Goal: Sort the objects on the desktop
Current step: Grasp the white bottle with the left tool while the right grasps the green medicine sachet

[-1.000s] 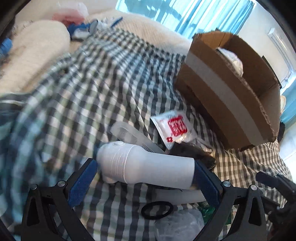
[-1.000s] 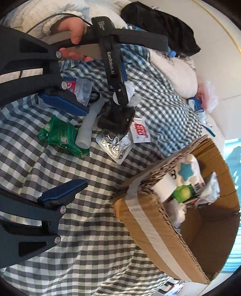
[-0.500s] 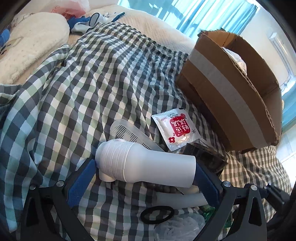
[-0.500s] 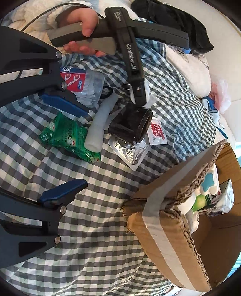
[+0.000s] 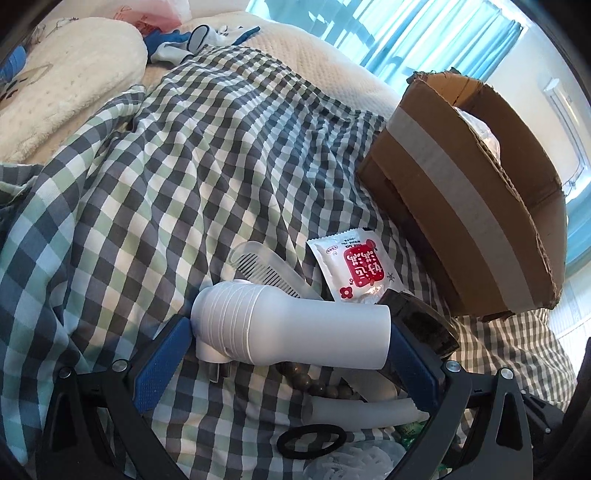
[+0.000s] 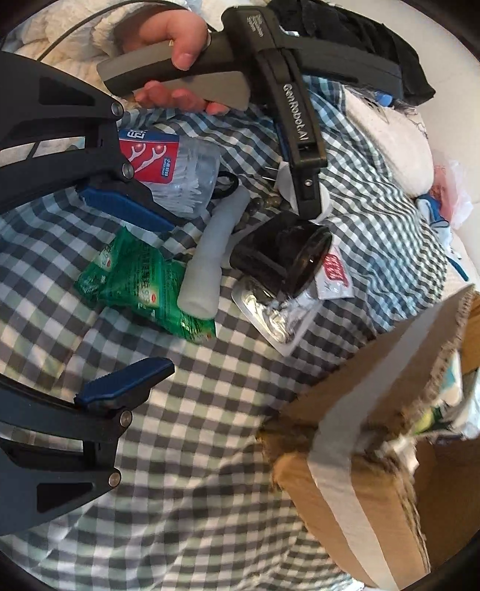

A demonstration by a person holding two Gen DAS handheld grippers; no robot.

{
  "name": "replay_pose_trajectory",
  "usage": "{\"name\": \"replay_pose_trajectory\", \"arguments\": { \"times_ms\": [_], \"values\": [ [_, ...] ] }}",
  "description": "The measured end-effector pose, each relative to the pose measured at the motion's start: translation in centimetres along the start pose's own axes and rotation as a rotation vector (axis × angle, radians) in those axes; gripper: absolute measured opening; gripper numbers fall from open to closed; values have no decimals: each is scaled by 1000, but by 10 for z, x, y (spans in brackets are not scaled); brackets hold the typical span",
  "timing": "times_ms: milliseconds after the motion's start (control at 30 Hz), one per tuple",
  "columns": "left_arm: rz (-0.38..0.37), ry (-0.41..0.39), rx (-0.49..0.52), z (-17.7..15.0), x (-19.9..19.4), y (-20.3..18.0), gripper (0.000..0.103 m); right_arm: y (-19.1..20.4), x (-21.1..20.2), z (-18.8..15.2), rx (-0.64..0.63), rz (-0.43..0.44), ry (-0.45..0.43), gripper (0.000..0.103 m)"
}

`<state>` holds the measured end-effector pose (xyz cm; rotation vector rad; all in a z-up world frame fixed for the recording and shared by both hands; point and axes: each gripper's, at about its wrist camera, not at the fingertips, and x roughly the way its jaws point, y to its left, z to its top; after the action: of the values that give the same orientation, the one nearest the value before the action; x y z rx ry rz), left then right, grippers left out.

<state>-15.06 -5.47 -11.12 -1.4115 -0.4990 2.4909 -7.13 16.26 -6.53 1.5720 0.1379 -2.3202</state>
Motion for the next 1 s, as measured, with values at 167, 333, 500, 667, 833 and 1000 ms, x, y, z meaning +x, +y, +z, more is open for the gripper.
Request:
{"name": "replay_pose_trajectory", "arguments": {
  "times_ms": [167,333,500,667,833,1000],
  "values": [
    [-12,23,-12,0,0,2,103,-2,21,-2,14,-4,38,55],
    [8,-2,-19,-5,-11,-1,103,4,14,-4,-27,-24,6,32],
    [-2,4,-26,-6,-14,0,103,18,1,-6,-151,-219,-54,30],
    [-30,44,-47,-8,-4,1,103,14,-6,-3,-153,-226,-69,30],
    [-68,41,-76,-3,1,3,103,0,-4,-6,-102,-179,-45,30],
    [-124,46,-95,-3,5,6,103,3,-2,-4,-88,-168,-45,30]
  ]
}}
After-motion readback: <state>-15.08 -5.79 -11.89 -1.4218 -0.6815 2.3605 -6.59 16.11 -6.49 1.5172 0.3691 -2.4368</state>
